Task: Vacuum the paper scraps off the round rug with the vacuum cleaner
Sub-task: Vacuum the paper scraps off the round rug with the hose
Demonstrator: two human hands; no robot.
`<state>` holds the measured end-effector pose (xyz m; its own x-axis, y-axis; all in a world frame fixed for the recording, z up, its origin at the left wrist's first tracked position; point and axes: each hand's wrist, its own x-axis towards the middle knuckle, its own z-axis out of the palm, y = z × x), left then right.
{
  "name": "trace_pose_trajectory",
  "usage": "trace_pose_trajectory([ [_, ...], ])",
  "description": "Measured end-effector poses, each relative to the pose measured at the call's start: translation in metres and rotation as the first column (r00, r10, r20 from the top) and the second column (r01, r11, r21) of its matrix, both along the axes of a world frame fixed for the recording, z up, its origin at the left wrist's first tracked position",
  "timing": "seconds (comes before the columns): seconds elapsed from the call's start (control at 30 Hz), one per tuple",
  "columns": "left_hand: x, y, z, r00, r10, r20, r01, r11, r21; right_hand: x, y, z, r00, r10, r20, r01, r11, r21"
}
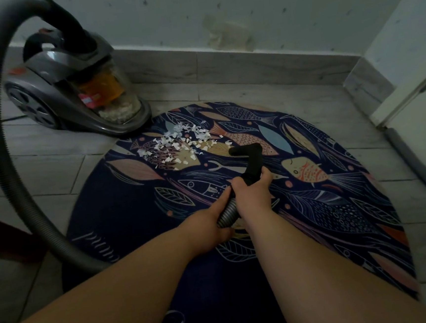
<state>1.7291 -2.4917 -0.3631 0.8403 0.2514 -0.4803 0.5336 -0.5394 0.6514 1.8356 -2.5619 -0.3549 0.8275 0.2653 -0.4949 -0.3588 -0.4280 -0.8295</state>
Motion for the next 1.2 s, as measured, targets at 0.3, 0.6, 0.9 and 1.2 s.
trace_pose_trajectory([
  [0.3,0.028,0.011,0.001,1.0,0.011,-0.004,-0.011,1.0,0.02,0.029,0.011,0.004,0.999,0.025,-0.03,-0.025,1.0,0.009],
  [0.6,0.037,0.022,-0.001,1.0,0.024,-0.004,-0.024,0.999,0.03,0.038,0.026,0.002,0.998,0.052,-0.047,-0.052,0.999,0.004],
  [0.9,0.02,0.023,0.001,0.998,0.056,0.008,-0.056,0.998,0.006,0.026,0.034,0.008,0.991,0.118,-0.056,-0.118,0.993,-0.007],
  [1.2,-0.012,0.022,0.006,0.995,0.094,0.019,-0.094,0.995,-0.019,-0.003,0.03,0.021,0.984,0.17,-0.046,-0.175,0.976,-0.132],
])
